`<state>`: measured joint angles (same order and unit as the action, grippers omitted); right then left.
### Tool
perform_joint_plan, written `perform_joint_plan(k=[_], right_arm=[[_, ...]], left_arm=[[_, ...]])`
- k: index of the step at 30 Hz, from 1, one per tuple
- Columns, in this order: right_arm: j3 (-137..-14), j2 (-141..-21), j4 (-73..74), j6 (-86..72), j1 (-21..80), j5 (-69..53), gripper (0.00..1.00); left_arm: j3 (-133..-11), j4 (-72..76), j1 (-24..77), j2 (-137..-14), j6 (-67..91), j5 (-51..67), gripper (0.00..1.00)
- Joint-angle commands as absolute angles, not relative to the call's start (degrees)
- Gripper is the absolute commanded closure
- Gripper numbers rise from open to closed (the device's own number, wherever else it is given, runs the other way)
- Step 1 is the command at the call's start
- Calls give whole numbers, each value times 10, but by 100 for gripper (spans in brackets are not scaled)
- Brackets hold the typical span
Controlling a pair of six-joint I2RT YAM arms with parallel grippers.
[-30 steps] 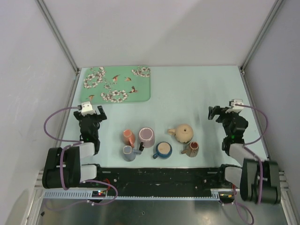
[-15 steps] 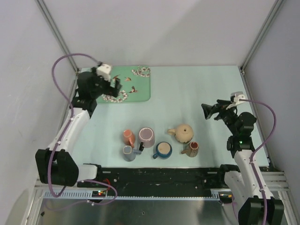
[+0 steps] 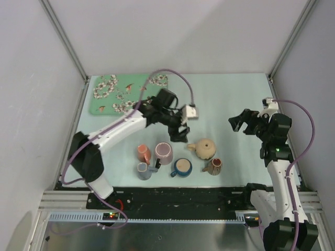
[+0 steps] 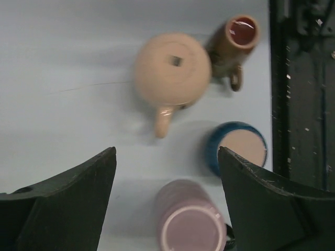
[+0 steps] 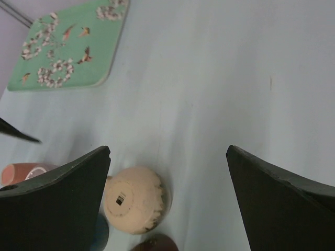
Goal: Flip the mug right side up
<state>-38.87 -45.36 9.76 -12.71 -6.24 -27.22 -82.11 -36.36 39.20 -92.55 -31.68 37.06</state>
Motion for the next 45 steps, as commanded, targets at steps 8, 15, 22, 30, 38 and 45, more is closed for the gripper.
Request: perform_joint_plan(k=[8,15,22,30,38,45], right_arm=[[-412,-462,215,-132,-70,-276,0],[-393,-441,210,-132,-70,-281,0],[-363,-432,196,-141,-70,-296,0],[-348,-419,197,-144,-70,-291,0],[-349,-406,188,-179,-77,-325,0],[-341,-455,133,-299,-80,-439,0]], left_arm=[[-854,-377,471,-1067,-382,308,20],[-859,-358,482,-1117,-371,256,32],[-888,-330,485,-1149,-324,274,43],[-871,-324,487,-1158,-304,298,84],[-934,-323,430,-1161,-121,337,100],[-979,-293,343,-1153,83,426,100]])
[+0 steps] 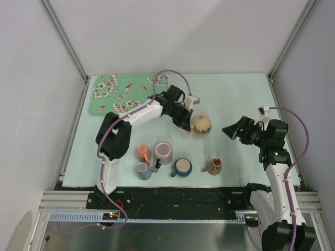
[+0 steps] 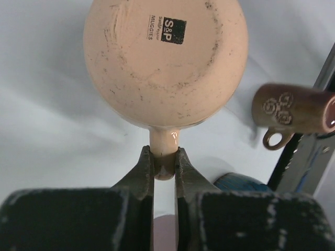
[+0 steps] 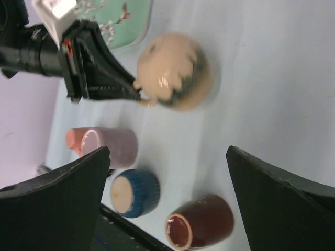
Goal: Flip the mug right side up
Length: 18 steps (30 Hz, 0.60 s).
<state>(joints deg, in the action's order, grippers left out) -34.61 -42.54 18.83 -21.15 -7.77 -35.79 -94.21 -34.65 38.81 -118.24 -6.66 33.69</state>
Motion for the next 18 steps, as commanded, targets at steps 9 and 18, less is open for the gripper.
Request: perform_joint_plan(k=[9,18], right_arm=[[-337,-467,66,-177,98,-254,0],[-302,-428,-85,172,263,-52,0]], left_arm=[[-976,-256,280,-1128,274,457,100],[-981,-255,261,-1053,379,547,100]])
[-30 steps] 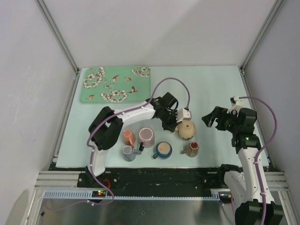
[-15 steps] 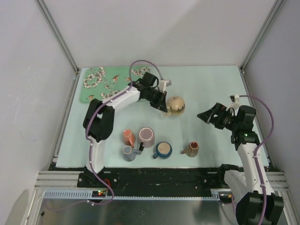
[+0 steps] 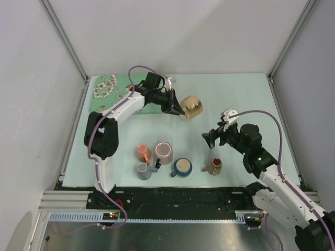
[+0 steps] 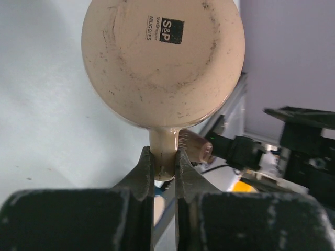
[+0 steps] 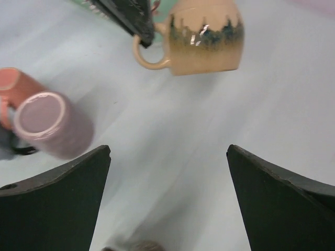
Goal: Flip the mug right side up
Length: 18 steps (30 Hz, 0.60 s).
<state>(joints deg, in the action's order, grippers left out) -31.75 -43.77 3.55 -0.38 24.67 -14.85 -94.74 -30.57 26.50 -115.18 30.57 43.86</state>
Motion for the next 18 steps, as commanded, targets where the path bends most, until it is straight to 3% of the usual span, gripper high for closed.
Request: perform_joint_plan(k=[1,18], right_arm=[[-301,-434,-106,183,259,-66,0],[-302,-561,-430,36,193,-191,0]], left_arm=[[-980,-255,260,-1047,387,561,100],[-1004,-255,280,-984,441,638,100]])
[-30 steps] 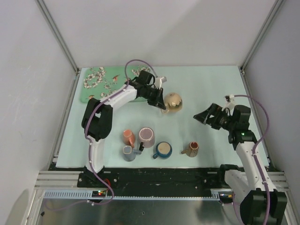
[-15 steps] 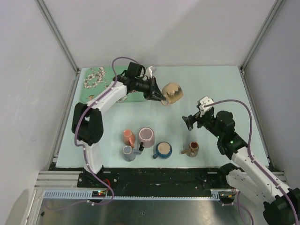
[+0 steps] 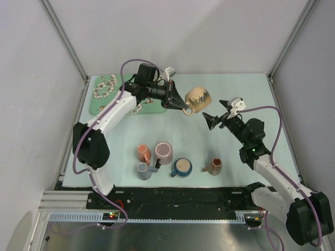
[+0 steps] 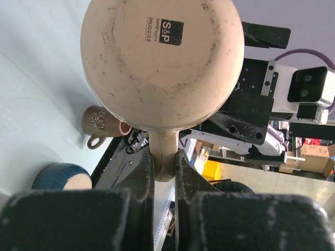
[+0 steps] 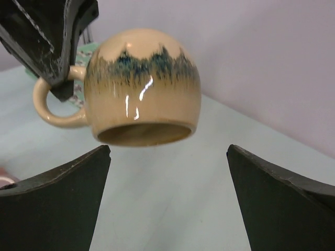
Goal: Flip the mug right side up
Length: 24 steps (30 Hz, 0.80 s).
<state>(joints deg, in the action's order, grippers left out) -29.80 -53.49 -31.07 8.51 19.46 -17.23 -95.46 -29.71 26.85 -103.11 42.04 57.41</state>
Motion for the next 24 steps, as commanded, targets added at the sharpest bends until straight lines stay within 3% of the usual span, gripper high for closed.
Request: perform_joint_plan(k=[1,6,15,24], right_arm=[[-303,-571,-443,31,194,-186,0],[-304,-615,-533,-18,183,-155,0],[-338,-655,-601,-94,158,-184,10],[-353,-657,-551,-145,151,-242,64]], left_arm=[[-1010,-255,284,-985,443,640,100],[-1025,-250,308,-984,458,653,100],[-1012,-234,321,-979,475,678,100],[-997,-218,318,-982,476,690,100]])
